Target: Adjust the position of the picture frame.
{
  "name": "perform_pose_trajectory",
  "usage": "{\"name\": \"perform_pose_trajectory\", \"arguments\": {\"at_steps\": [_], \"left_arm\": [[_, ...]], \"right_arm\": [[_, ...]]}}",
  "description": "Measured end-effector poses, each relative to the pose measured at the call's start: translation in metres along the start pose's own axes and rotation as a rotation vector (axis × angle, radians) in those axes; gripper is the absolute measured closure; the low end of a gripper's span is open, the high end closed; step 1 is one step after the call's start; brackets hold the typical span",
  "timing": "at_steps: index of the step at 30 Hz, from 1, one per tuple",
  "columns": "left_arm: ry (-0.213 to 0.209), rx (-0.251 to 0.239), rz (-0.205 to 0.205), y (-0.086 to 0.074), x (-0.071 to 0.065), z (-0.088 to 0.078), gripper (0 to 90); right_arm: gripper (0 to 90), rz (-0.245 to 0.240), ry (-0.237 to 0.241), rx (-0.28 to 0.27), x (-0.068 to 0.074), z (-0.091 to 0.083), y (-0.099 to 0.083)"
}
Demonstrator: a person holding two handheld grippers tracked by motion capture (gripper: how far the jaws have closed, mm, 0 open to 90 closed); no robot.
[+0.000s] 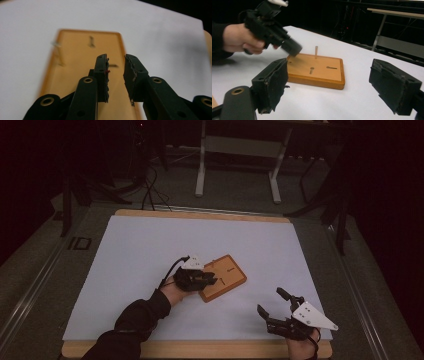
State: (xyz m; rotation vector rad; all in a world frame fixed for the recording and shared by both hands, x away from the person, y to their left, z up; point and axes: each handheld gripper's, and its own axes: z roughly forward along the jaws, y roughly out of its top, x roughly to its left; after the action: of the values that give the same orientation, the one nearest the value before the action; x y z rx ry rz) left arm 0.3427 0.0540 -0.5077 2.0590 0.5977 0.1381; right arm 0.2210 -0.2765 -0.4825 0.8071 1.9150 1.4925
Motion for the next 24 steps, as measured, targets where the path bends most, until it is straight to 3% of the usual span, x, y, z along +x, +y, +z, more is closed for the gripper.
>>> {"name": "perform_pose_trajectory", "arguments": {"at_steps": [3, 4, 10, 11, 12, 17, 18, 24], "left_arm": [[-0.006, 0.035, -0.001, -0.005, -0.008, 0.002, 76.4], [-0.016, 0.076, 0.012, -0.010, -0.019, 0.005, 79.1], [-0.027, 0.132, 0.008, -0.018, -0.030, 0.010, 89.8], [-0.012, 0.182, 0.035, -0.022, -0.034, 0.013, 89.9], [-0.015, 0.203, 0.032, -0.025, -0.037, 0.015, 89.9], [0.001, 0.230, 0.035, -0.031, -0.038, 0.015, 89.9], [0.003, 0.222, 0.013, -0.033, -0.035, 0.013, 90.0], [0.031, 0.224, 0.020, -0.033, -0.036, 0.012, 90.0]], "right_arm": [[15.1, 0.002, 0.001, 0.000, 0.000, 0.000, 0.000], [15.2, 0.005, 0.003, 0.000, 0.000, 0.001, 0.000], [15.2, 0.009, 0.007, 0.001, 0.000, 0.001, 0.000], [15.2, 0.009, 0.006, -0.001, -0.001, 0.000, 0.000], [15.2, 0.009, 0.007, -0.001, -0.001, 0.000, 0.000], [15.2, 0.010, 0.009, -0.002, -0.001, 0.000, 0.000], [15.2, 0.012, 0.010, 0.000, -0.001, 0.001, 0.000], [15.2, 0.012, 0.009, 0.000, -0.001, 0.001, 0.000]]}}
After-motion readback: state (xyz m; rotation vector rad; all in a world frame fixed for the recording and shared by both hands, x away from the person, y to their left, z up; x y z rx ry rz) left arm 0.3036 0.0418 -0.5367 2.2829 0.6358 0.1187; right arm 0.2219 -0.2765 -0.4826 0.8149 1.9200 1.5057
